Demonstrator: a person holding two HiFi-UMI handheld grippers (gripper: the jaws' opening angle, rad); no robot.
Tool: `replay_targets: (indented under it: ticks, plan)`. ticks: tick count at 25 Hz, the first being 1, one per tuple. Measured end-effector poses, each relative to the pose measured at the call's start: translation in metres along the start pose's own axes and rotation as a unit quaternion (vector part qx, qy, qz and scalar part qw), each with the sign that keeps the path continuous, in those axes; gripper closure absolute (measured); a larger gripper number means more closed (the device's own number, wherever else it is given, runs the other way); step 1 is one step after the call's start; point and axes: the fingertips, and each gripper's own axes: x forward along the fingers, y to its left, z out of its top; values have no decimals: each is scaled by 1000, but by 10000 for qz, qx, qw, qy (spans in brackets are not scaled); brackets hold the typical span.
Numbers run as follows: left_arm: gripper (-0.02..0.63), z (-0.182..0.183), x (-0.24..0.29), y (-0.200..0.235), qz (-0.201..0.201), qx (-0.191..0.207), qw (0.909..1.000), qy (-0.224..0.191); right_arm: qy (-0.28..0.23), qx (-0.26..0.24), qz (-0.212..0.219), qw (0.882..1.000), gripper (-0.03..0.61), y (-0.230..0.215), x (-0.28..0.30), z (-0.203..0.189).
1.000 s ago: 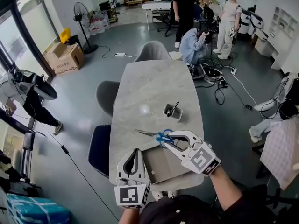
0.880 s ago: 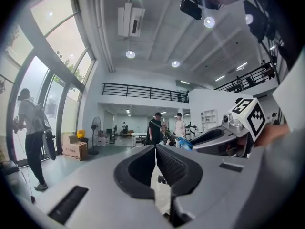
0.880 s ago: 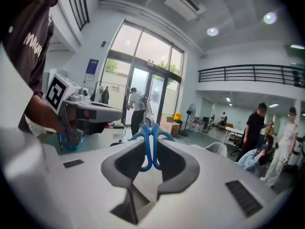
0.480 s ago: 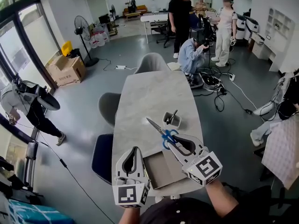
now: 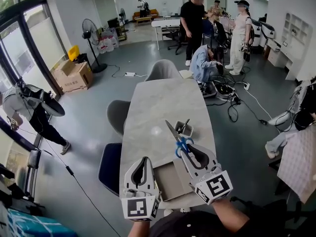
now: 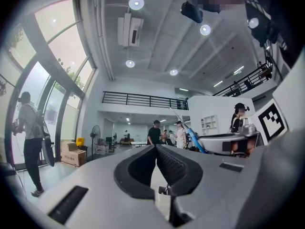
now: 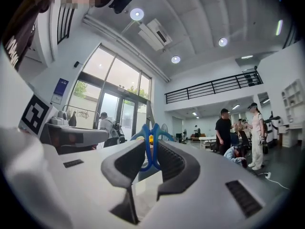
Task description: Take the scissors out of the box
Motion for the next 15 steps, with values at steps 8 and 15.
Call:
replay_targets:
  ticks: [8, 15]
  plan:
    - [597, -1, -5, 3, 45, -11, 10000, 5, -26, -74, -81, 9999, 500, 3, -1, 7]
    - [597, -3, -7, 1, 46, -13, 10000, 37, -32, -126, -82, 9999, 500, 5, -4, 7]
